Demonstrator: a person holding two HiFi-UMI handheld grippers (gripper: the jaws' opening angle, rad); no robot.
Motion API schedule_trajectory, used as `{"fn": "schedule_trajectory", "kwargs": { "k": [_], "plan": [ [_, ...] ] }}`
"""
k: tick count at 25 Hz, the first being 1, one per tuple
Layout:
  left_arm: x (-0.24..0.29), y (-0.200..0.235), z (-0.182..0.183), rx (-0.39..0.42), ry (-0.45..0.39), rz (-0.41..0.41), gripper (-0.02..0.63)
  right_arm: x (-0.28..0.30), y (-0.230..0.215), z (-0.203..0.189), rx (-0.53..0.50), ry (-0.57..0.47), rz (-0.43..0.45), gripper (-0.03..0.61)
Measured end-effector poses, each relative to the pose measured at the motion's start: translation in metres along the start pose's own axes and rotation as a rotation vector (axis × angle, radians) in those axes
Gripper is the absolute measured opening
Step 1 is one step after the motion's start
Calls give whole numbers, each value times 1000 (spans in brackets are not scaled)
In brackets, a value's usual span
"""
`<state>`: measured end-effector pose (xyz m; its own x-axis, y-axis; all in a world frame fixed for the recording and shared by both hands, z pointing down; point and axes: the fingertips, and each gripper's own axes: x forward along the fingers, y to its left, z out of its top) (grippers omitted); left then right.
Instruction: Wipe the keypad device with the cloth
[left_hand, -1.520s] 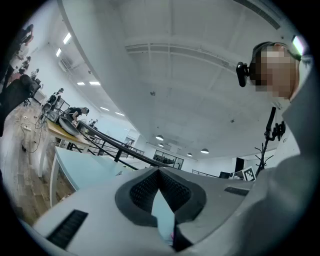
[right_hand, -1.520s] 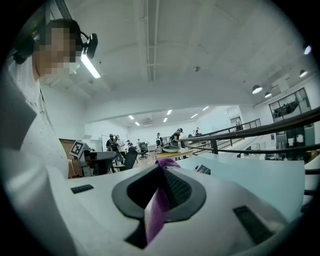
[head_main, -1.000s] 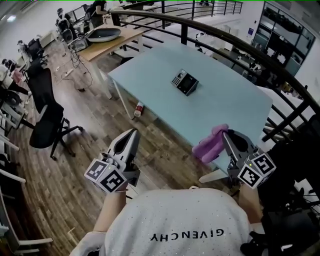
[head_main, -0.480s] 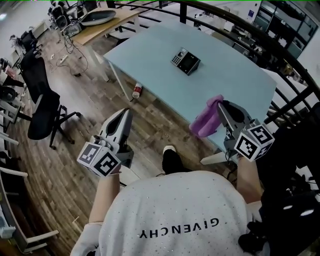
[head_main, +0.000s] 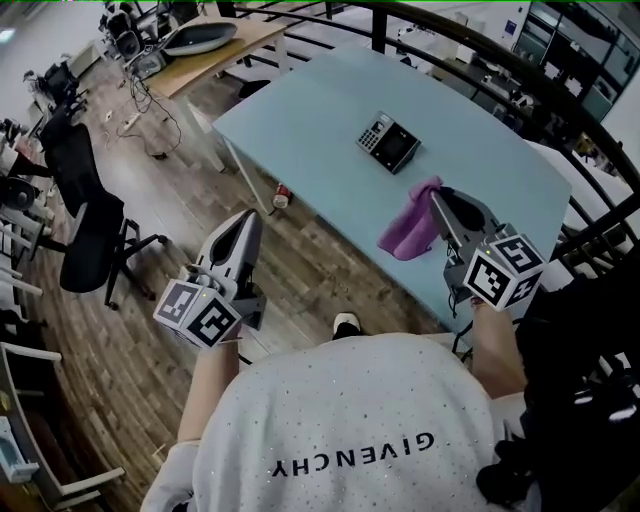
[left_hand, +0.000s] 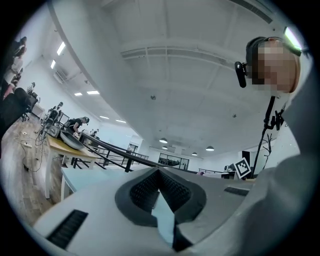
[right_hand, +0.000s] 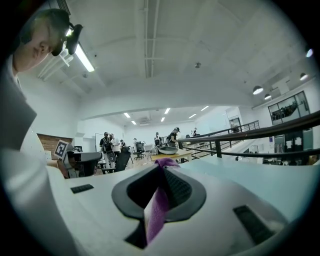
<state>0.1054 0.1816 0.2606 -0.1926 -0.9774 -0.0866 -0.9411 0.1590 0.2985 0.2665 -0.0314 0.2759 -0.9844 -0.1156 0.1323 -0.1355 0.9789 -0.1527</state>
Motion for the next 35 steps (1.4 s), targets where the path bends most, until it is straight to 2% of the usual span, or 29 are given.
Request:
{"fn": "schedule_trajectory", "kwargs": {
  "k": [6, 12, 18, 23, 26, 30, 35],
  "plan": [
    [53, 58, 10, 18, 28, 43, 0, 67, -28, 15, -9, 11, 10, 26],
    [100, 94, 11, 42, 71, 8, 0, 125, -51, 21, -5, 16, 16, 26],
    [141, 118, -3, 28, 115, -48, 0, 163, -66, 5, -2, 64, -31, 26],
    [188, 144, -19, 5, 158, -170, 0, 181, -86, -10, 18, 89, -143, 26],
    [220, 166, -16, -6, 157, -239, 0, 190, -97, -4, 48, 62, -240, 26],
    [254, 185, -4, -3, 193, -386, 0, 204, -100, 9, 74, 5, -371, 26],
    [269, 215, 5, -6, 236, -518, 0, 223, -88, 9, 104, -36, -517, 26]
  ]
}}
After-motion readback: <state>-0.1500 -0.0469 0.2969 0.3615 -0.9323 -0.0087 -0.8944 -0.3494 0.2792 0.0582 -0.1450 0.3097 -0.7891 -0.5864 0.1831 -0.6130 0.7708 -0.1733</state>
